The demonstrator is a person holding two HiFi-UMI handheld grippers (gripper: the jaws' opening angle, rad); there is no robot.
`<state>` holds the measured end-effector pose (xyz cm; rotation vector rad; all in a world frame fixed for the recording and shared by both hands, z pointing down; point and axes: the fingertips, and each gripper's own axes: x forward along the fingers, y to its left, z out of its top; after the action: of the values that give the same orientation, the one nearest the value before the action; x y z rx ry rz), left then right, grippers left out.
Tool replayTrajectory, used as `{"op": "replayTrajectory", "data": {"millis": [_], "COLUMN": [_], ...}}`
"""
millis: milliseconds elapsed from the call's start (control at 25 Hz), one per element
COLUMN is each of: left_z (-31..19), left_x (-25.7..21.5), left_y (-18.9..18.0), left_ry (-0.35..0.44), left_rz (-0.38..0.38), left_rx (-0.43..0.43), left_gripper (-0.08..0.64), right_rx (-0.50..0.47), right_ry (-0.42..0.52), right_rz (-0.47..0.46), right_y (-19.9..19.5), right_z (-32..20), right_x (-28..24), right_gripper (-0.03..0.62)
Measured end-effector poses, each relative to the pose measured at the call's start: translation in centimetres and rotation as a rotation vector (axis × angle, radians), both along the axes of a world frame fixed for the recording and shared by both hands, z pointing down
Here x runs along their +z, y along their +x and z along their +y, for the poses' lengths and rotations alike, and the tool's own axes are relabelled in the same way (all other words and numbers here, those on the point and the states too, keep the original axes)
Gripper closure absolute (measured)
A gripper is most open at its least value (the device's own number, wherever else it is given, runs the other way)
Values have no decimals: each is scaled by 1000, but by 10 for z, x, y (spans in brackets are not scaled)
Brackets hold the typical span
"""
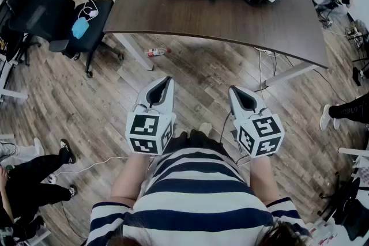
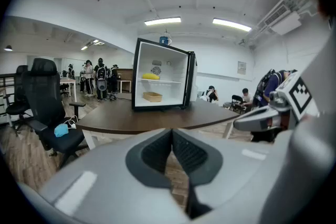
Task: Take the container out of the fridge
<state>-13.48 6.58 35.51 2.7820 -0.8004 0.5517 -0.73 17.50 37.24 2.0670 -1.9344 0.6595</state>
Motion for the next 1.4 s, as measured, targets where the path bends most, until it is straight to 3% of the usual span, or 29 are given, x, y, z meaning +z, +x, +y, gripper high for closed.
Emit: {"op": "replayTrajectory", "data": {"millis": [440,760,920,1400], "left_z": [-11,-20,-23,-20], "left_x": [2,4,3,11], "left_y": [13,32,43,59], "left_ry": [-2,11,22,35], "left_rz": [9,13,15,-29], "left_rx": [-11,-30,-44,-89], "left_gripper": [560,560,560,560], "right_rx": [13,21,-12,-111], "right_ry": [12,46,77,43], "right_rz": [-38,-126,-190,-218], "right_y": [17,40,48,68], "right_z": [-14,-26,-31,-43], "right_x": [2,5,3,21], "right_gripper": [595,595,594,595]}}
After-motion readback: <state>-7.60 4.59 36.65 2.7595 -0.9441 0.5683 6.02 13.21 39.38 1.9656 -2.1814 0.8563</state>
